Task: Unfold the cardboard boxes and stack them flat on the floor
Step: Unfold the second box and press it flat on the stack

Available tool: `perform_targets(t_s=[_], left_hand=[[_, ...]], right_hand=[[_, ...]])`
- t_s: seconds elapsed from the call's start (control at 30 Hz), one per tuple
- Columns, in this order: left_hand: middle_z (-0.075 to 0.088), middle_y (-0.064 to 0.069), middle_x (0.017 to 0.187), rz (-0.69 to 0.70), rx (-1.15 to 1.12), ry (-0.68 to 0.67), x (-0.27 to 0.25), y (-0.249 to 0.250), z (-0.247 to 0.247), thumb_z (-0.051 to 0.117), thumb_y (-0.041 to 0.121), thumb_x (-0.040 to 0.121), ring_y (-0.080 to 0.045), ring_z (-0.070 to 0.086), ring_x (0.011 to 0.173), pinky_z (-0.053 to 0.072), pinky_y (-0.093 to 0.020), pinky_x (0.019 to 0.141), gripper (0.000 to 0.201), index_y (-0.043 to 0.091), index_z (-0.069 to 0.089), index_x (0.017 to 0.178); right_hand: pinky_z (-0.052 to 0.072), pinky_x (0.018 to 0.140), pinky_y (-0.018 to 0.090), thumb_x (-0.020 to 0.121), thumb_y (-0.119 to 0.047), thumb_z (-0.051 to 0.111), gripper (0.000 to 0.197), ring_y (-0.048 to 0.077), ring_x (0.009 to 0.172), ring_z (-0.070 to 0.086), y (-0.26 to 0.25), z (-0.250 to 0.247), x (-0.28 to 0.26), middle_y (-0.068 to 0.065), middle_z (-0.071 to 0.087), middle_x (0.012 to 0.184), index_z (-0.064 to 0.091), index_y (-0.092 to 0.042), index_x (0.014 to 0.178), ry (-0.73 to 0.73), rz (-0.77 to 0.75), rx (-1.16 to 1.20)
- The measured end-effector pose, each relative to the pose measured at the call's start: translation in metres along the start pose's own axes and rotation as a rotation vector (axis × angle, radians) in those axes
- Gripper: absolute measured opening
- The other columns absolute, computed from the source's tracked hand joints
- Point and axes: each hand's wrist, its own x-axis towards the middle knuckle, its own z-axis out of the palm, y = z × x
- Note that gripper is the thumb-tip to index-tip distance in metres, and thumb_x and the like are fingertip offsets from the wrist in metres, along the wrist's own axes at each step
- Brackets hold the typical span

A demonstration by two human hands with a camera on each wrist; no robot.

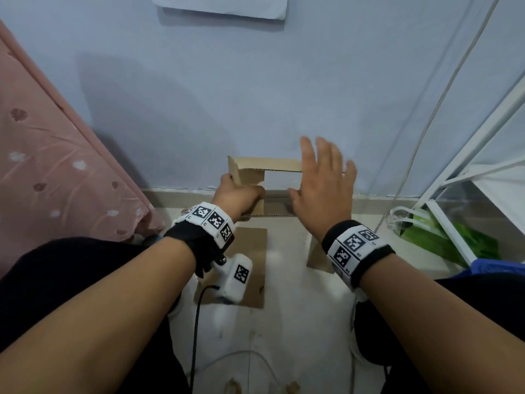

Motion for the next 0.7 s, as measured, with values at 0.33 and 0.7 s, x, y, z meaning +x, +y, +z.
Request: perform_targets(t_s=[0.33, 0.7], left_hand=[[0.064, -0.007, 0.107, 0.101, -0.234, -0.144, -0.006, 0.001, 0.002, 0.071, 0.020, 0.074, -0.018, 0.061, 0.075, 0.044, -0.023, 0.050, 0.089, 0.035, 0.015, 0.141], [0.038, -0.005, 0.081, 0.051, -0.317, -0.233, -0.016, 0.008, 0.005, 0.045, 0.009, 0.051, -0.017, 0.040, 0.052, 0.033, -0.026, 0.056, 0.101, 0.016, 0.031, 0.151]], right_hand=[[0.049, 0.073, 0.035, 0.083, -0.009, 0.065, 0.113, 0.031, 0.096, 0.063, 0.017, 0.005, 0.008, 0.015, 0.049, 0.134, -0.020, -0.032, 0.155, -0.035, 0.601, 0.552], [0.053, 0.070, 0.038, 0.089, -0.043, 0.066, 0.109, 0.020, 0.070, 0.062, 0.034, 0.018, 0.004, -0.006, 0.061, 0.089, -0.023, -0.035, 0.151, -0.023, 0.657, 0.515]])
